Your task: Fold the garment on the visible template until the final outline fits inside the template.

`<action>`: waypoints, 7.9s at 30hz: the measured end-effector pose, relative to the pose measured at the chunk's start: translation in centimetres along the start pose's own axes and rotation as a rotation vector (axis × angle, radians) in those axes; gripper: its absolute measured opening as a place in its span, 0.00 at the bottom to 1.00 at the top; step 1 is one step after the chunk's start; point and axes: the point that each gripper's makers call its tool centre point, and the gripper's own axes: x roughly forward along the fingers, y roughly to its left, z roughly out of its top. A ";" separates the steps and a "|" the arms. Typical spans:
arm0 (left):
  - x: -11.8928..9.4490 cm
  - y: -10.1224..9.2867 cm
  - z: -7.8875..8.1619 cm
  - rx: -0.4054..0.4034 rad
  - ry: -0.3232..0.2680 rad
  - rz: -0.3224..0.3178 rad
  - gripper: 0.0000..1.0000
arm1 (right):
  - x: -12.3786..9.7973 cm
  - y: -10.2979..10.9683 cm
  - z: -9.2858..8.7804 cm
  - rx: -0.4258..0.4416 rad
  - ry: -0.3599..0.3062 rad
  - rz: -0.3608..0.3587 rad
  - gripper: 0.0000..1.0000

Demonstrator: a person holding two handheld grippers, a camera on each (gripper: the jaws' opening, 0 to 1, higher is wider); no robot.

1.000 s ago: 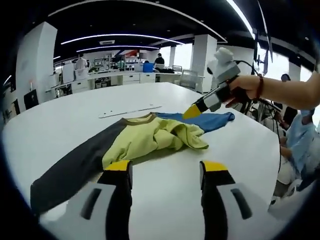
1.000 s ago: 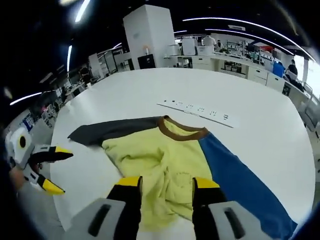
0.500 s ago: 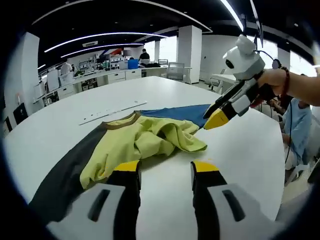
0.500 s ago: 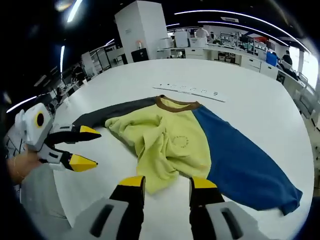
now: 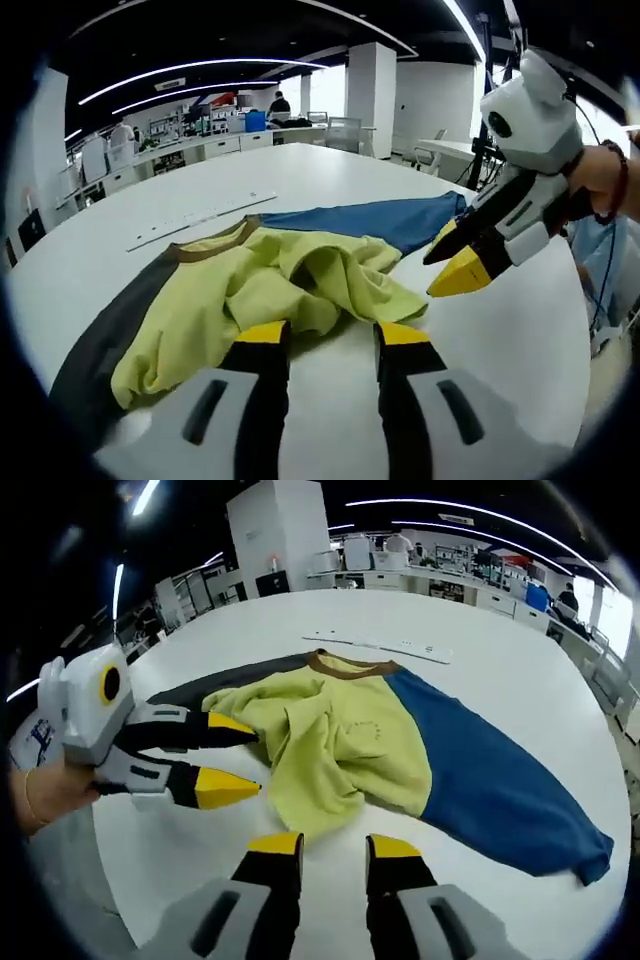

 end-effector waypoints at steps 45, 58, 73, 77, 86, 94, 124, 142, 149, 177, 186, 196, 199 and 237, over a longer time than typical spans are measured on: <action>-1.5 1.1 0.9 0.082 0.022 0.062 0.00 | -1.0 -1.8 0.6 0.152 -0.048 -0.137 0.00; -5.0 1.0 2.7 0.097 -0.001 0.074 0.00 | -4.5 -2.2 1.4 0.061 -0.082 -0.143 0.00; -10.7 0.0 1.4 0.059 0.004 0.079 0.00 | -8.0 -1.1 -0.3 0.000 -0.066 -0.121 0.00; -12.5 0.3 1.3 0.050 -0.003 0.093 0.00 | -8.9 -1.0 -0.9 -0.009 -0.063 -0.120 0.00; -15.5 0.4 0.5 0.041 0.019 0.112 0.00 | -10.1 -0.1 -3.3 0.038 -0.037 -0.092 0.00; -17.7 -0.8 -0.9 0.073 0.058 0.102 0.00 | -10.7 0.8 -5.6 0.074 -0.004 -0.072 0.00; -12.1 -10.5 -6.4 0.172 0.219 -0.065 0.00 | -10.4 2.2 -11.1 0.067 0.107 -0.088 0.00; -9.4 -11.8 -8.7 0.169 0.281 -0.074 0.00 | -9.3 2.5 -12.6 0.097 0.140 -0.078 0.00; -10.0 -12.2 -8.1 0.099 0.260 -0.109 0.09 | -9.1 2.3 -12.8 0.098 0.146 -0.084 0.00; -17.1 -3.1 -7.8 -0.237 0.104 0.206 0.31 | -9.1 2.2 -12.9 0.147 0.111 -0.073 0.00; -16.5 -1.2 -9.8 -0.336 0.143 0.271 0.20 | -9.1 2.0 -13.0 0.153 0.113 -0.077 0.00; -15.2 -2.4 -11.8 -0.358 0.206 0.241 0.14 | -9.0 1.7 -13.2 0.164 0.117 -0.081 0.00; -15.1 -2.4 -11.7 -0.349 0.207 0.244 0.11 | -9.0 1.5 -13.2 0.165 0.119 -0.083 0.00; -24.1 0.9 -11.8 -0.299 0.297 0.319 0.00 | -11.7 1.3 -15.5 0.205 0.126 -0.122 0.00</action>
